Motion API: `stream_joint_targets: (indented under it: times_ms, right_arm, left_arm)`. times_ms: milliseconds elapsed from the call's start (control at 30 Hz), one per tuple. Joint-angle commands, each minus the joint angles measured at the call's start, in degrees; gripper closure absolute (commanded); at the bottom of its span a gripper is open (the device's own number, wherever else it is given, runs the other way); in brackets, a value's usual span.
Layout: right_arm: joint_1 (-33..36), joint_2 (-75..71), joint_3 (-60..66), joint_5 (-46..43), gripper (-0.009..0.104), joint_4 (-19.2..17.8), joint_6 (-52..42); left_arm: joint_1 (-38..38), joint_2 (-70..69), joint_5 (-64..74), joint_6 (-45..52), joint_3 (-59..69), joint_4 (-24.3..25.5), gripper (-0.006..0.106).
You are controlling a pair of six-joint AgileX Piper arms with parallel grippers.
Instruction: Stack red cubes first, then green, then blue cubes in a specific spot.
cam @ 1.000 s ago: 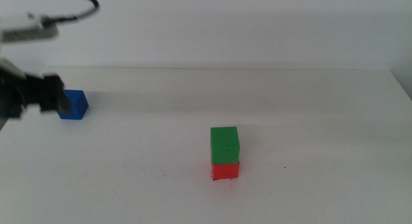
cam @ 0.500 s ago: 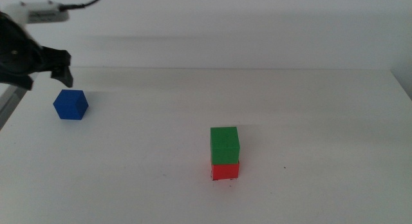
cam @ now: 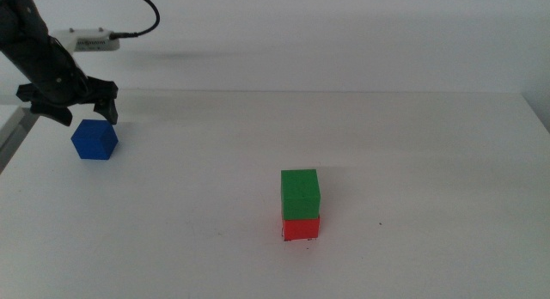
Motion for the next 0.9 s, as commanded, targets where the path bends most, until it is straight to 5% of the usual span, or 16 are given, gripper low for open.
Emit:
stream_joint_targets:
  times_ms: [0,400,467,733,867]
  right_arm:
    - [0.2,-0.2,0.2,-0.9,0.002,-0.5,-0.3]
    - [0.2,-0.2,0.2,-0.9,0.002,-0.2,-0.3]
    - [0.2,-0.2,0.2,-0.9,0.002,-0.2,-0.3]
    - [0.2,-0.2,0.2,-0.9,0.002,-0.2,-0.3]
    - [0.2,-0.2,0.2,-0.9,0.002,-0.2,-0.3]
  left_arm:
    - [0.1,0.6,-1.5,0.4,-0.8,0.4,0.007]
    - [0.1,5.3,-3.6,1.7,-0.8,-0.1,0.014]
    - [0.1,5.3,-3.0,1.7,-0.8,-0.1,0.024]
    - [0.1,3.3,2.4,-1.4,-0.8,-0.6,0.094]
    - [-1.5,-3.4,5.8,-7.4,0.6,1.3,0.102]
